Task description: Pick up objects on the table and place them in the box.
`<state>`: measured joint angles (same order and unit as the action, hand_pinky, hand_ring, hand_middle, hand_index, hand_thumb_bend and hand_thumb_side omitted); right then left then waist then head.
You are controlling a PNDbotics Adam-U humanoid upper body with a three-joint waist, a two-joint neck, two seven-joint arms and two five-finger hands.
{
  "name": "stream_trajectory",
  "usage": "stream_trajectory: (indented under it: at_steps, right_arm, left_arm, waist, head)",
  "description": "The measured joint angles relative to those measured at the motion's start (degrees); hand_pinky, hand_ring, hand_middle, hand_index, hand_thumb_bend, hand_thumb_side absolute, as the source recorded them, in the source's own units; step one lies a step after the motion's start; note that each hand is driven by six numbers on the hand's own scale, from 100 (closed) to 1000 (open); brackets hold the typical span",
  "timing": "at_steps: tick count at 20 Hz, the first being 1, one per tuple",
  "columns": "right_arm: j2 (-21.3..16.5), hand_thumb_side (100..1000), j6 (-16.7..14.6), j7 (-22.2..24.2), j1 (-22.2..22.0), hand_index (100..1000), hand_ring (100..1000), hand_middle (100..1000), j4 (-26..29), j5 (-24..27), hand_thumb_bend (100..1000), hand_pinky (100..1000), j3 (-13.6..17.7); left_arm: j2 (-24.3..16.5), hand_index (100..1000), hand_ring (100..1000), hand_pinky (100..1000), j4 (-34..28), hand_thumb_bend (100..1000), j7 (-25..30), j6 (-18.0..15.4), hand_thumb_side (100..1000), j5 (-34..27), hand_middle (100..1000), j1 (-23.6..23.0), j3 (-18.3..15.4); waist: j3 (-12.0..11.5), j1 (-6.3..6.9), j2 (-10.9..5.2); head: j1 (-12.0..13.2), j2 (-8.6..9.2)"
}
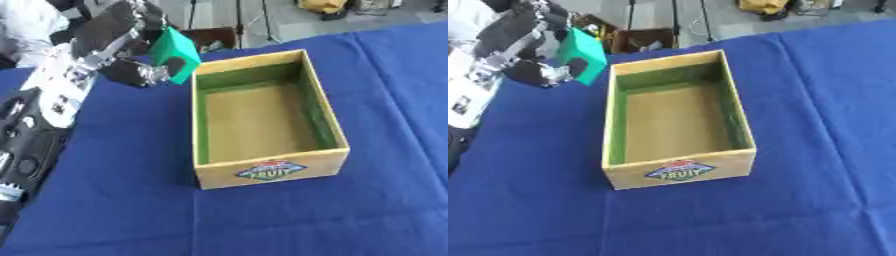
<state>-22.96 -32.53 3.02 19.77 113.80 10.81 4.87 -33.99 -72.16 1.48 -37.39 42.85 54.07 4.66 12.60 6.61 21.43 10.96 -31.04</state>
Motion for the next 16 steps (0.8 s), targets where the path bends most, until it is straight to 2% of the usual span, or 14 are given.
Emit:
stream_trajectory:
  at_steps: [9, 16]
  right_arm:
    - [-0.7, 766, -1.25, 1.53, 1.44, 853, 889, 701, 0.0, 2.45, 100, 940, -0.85]
    - [-1.01, 764, -1.26, 2.35, 2.92, 853, 887, 702, 0.0, 4.47, 100, 938, -1.25]
  left_arm:
    - [2.0, 513, 346, 347, 1.85, 100, -1.34, -3.25, 881, -0.91, 315, -0.1, 0.35]
    - [2.89, 512, 349, 352, 1.46, 100, -4.35, -4.95, 890, 0.57, 315, 1.07, 0.75]
  waist:
    - [0.56, 0.0, 0.35]
    - [1.54, 0.0, 0.5]
  head:
    - [0.16, 0.47]
    - [1.14, 0.63]
